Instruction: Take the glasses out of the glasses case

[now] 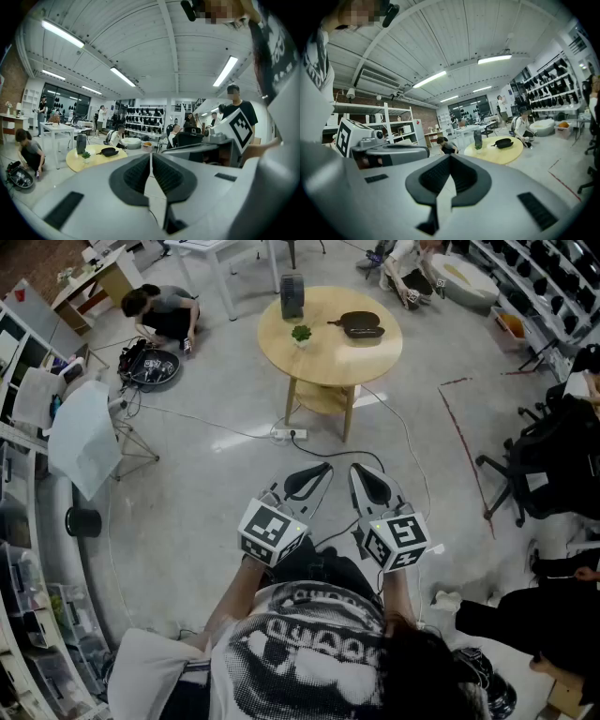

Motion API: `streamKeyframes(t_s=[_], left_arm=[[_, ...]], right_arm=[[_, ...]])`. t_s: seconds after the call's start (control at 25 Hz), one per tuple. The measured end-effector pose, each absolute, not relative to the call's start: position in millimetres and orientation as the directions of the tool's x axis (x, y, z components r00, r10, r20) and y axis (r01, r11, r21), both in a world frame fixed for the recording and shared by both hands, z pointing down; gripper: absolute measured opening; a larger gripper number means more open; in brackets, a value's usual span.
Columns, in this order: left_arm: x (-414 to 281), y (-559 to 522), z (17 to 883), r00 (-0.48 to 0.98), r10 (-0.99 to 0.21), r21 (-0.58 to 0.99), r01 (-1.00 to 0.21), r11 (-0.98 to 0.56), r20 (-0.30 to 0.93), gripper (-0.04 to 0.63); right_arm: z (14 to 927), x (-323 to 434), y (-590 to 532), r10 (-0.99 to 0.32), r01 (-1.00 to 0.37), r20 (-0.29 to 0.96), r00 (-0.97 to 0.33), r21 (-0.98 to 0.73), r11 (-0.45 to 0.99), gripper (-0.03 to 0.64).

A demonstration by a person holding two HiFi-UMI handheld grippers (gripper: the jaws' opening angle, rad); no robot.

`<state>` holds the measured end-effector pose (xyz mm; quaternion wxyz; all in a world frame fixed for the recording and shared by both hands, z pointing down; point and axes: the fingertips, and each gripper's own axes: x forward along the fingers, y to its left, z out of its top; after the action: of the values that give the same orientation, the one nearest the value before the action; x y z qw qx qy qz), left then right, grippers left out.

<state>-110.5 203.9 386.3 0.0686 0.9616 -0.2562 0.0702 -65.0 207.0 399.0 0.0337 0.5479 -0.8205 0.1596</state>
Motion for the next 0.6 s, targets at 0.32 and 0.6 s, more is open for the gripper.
streamKeyframes(t_s=[0.32, 0.6], left_arm=[[-109, 231, 383, 0.844, -0.511, 0.094, -0.529, -0.843, 0.166, 0.023], [-105, 241, 385, 0.828, -0.534, 0.082, -0.553, -0.829, 0.171, 0.023]], right_arm=[[391, -68, 235, -0.874, -0.892, 0.205, -0.44, -0.208, 0.401, -0.003], [393, -66, 246, -0.864, -0.884, 0.201, -0.461, -0.189, 0.427, -0.003]])
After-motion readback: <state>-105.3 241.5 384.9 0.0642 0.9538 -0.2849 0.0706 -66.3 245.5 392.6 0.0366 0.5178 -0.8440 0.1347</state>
